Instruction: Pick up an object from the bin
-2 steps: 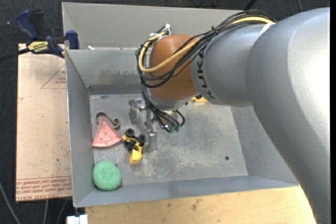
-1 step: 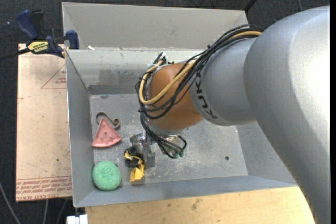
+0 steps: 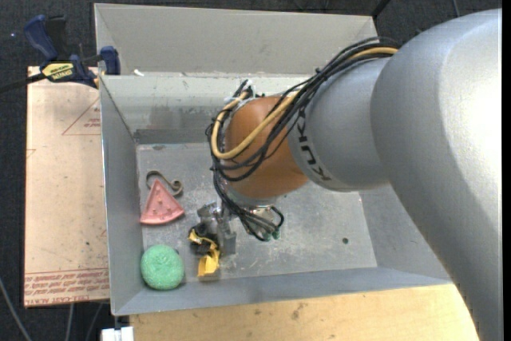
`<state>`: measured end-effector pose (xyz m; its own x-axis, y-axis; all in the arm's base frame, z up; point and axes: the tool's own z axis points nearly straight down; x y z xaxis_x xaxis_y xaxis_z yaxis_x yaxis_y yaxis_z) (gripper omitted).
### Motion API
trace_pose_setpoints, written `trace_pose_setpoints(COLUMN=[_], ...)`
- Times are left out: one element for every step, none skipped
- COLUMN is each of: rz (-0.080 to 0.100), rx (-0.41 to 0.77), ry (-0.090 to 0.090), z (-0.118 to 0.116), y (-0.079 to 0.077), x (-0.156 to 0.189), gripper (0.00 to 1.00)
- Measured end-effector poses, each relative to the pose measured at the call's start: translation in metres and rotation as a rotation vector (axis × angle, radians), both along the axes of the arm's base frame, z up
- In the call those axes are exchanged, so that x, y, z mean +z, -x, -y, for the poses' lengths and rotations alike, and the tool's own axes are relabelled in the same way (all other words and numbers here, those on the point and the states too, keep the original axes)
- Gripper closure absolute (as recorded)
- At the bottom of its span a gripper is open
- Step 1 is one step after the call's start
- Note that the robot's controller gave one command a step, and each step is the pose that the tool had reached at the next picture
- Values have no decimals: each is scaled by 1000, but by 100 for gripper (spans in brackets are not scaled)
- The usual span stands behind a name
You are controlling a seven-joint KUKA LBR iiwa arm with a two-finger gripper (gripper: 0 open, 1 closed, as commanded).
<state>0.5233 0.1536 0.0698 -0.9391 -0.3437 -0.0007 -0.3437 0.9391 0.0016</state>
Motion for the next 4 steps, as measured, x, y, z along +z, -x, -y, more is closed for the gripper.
trace_pose_setpoints(rz=[2, 3, 2, 3], rx=[11, 13, 14, 32], ry=[0, -1, 0, -1], z=[-12, -16, -12, 14], y=[-13, -17, -34, -54], x=[0, 1, 0, 0], gripper=[100, 100, 100, 100])
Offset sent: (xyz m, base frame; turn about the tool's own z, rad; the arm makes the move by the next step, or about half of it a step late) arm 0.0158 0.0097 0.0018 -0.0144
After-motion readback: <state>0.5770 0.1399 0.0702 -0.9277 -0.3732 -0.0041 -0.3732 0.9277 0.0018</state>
